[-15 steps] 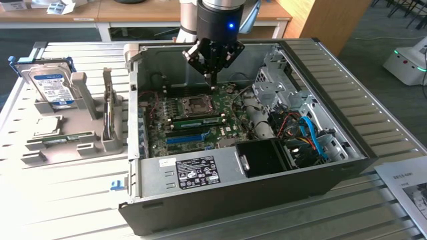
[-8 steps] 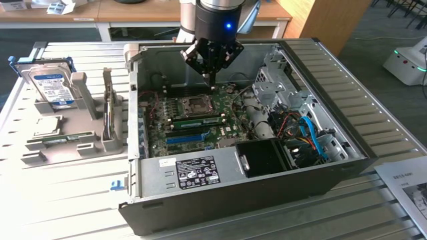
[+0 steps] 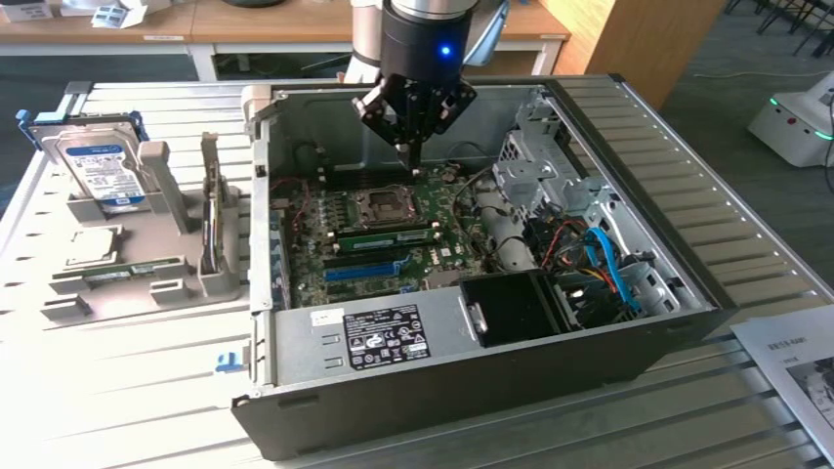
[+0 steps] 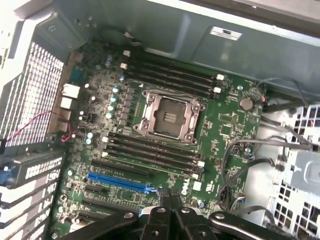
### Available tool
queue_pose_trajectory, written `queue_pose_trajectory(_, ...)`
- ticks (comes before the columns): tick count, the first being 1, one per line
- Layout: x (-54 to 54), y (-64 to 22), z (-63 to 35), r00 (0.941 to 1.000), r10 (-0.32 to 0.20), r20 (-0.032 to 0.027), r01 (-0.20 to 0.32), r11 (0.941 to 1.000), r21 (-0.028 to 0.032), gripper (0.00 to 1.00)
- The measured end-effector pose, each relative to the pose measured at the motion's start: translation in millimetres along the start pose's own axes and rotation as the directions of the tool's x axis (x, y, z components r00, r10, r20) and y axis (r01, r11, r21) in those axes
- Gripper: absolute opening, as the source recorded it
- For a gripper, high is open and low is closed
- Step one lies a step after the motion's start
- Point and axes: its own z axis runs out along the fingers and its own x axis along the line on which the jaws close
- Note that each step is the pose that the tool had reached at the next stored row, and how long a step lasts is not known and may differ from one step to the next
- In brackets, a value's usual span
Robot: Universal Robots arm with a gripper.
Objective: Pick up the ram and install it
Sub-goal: 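Press down the ram until it locks into place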
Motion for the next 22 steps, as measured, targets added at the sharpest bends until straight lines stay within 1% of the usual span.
queue_pose_trajectory(3, 0.0, 0.0, 0.1, 0.999, 0.044, 0.0021, -0.044, 0.999, 0.0011, 0.1)
queue_pose_trajectory(6, 0.0, 0.0, 0.2, 0.9964, 0.085, 0.0041, -0.085, 0.9964, 0.0021, 0.1)
queue_pose_trajectory(12, 0.0, 0.0, 0.5, 0.9868, 0.162, 0.0078, -0.162, 0.9868, 0.0037, 0.1)
queue_pose_trajectory(15, 0.0, 0.0, 0.5, 0.983, 0.183, 0.0088, -0.183, 0.983, 0.0041, 0.1)
queue_pose_trajectory(19, 0.0, 0.0, 0.5, 0.9829, 0.184, 0.0089, -0.184, 0.983, 0.0042, 0.1)
queue_pose_trajectory(20, -0.1, 0.0, 0.6, 0.9829, 0.184, 0.0078, -0.184, 0.9829, 0.0041, 0.1)
queue_pose_trajectory(22, -0.8, -0.1, 0.6, 0.9829, 0.184, 0.0016, -0.184, 0.9829, 0.0038, 0.1)
